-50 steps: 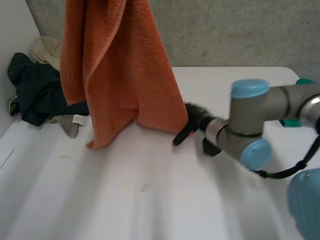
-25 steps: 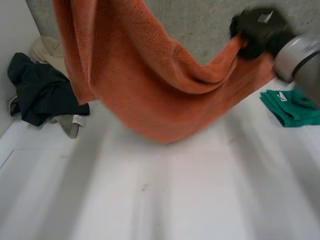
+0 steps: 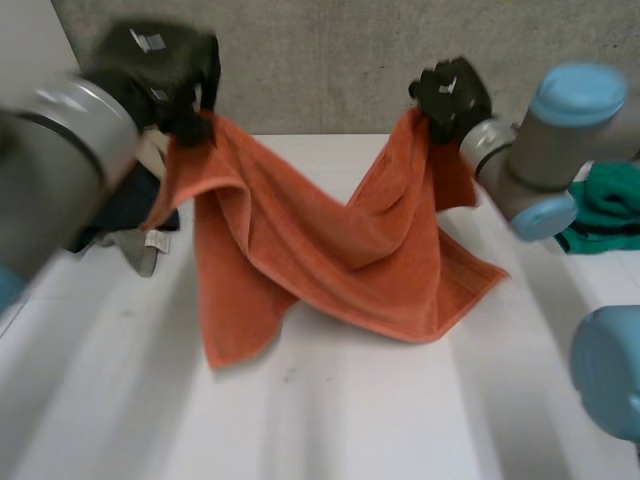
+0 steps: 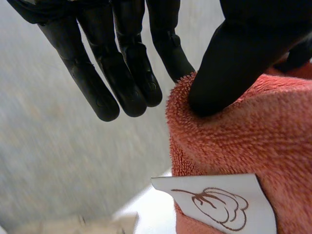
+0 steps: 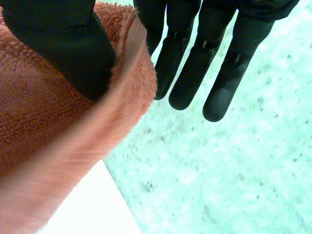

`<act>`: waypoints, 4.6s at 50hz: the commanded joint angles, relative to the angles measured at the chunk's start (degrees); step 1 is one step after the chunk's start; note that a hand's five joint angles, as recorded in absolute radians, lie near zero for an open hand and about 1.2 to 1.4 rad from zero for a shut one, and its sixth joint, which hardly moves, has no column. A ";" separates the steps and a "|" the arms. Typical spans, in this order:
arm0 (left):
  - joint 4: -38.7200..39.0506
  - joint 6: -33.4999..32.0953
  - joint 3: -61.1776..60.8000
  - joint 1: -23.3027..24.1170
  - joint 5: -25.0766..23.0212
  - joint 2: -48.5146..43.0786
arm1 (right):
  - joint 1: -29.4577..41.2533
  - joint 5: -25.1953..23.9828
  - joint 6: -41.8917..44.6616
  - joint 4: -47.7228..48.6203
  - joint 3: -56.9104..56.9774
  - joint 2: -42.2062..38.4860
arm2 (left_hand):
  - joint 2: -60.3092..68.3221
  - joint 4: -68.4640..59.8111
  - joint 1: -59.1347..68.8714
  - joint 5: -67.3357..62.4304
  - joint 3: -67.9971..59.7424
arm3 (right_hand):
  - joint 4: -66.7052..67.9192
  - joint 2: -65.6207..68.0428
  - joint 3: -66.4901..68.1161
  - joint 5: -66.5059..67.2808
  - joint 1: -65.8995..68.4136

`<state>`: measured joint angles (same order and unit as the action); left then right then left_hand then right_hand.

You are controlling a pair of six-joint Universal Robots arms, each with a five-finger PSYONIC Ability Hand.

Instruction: Fold the laundry.

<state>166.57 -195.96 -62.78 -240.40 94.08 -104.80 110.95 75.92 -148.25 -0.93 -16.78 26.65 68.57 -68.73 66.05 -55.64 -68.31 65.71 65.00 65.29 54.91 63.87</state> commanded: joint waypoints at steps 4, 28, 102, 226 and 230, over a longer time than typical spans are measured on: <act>2.88 -0.21 5.91 -4.11 1.98 -22.54 | 0.15 8.09 -0.72 25.09 -7.74 -3.72 | -14.20 14.36 -11.68 11.27 13.94 | -55.71 -55.00 -55.29 -54.91 -53.87; -2.48 -3.37 4.26 -10.00 -4.25 -11.04 | -7.15 0.46 -0.65 -20.25 -36.38 29.06 | -55.35 55.51 -52.83 52.43 55.09 | -43.61 -42.89 -43.18 -42.80 -41.77; 3.93 -6.63 -4.62 -7.46 -6.80 -9.47 | -8.73 -4.47 -2.67 4.89 -67.78 54.21 | 11.43 -11.27 13.95 -14.36 -11.69 | 14.29 15.00 14.71 15.09 16.13; 12.81 -9.09 -1.99 -10.53 -7.07 -17.02 | -14.80 -2.18 -0.20 2.42 -52.83 17.56 | 11.43 -11.27 13.95 -14.36 -11.69 | -0.25 0.47 0.18 0.56 1.59; 11.58 -9.44 -2.25 -10.44 -6.98 -16.67 | -15.15 -2.27 -1.43 3.30 -53.09 18.61 | 11.43 -11.27 13.95 -14.36 -11.69 | 14.29 15.00 14.71 15.09 16.13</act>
<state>179.62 -205.06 -64.82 -250.92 87.01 -121.81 96.09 73.85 -148.40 1.66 -69.80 44.41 68.58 -68.73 66.53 -56.69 -68.32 64.40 65.18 64.35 53.89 64.62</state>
